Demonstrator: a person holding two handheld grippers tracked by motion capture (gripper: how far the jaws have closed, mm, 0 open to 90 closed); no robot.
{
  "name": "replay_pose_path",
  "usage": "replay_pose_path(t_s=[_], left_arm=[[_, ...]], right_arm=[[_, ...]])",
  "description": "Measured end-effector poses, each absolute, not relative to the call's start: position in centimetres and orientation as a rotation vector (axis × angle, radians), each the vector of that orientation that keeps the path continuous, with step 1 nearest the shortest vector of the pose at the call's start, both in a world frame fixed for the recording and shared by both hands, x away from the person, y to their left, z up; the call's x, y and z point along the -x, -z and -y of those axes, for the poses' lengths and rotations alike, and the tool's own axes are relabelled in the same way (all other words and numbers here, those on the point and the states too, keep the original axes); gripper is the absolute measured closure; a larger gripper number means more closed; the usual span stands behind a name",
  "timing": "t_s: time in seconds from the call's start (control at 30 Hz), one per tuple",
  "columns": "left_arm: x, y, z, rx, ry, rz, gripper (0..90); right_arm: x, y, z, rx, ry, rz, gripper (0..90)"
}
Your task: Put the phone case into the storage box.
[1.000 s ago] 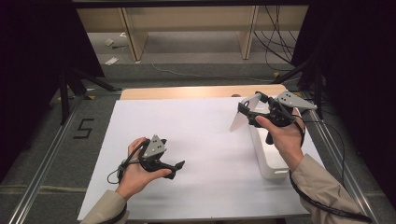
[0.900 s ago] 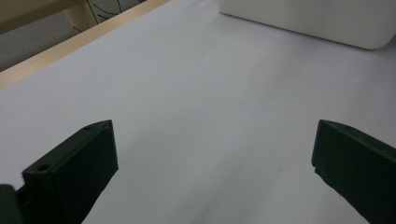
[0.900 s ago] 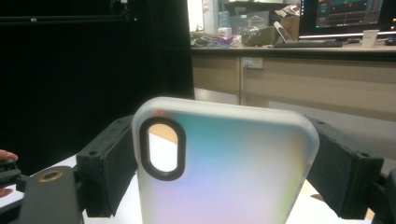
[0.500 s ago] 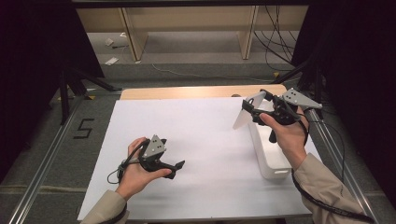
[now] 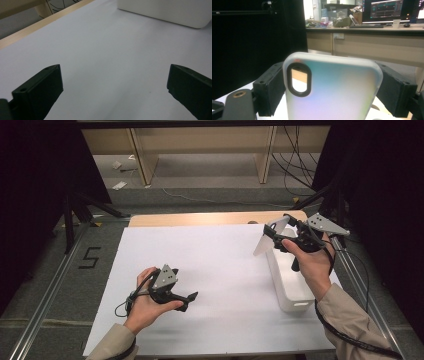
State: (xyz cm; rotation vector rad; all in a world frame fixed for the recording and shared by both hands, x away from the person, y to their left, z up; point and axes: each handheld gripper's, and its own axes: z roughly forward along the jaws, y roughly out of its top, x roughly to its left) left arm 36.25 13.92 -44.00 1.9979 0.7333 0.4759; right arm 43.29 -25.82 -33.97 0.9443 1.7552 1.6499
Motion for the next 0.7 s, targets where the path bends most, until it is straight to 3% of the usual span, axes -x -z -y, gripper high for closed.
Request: replay_pose_path(t_s=[0.7], left_arm=[[-36.3, 44.0, -14.0, -2.0, -0.48, -0.739, 0.0]], right_arm=[[-43.7, 33.9, 27.1, -0.973, -1.615, -1.721, 17.7]])
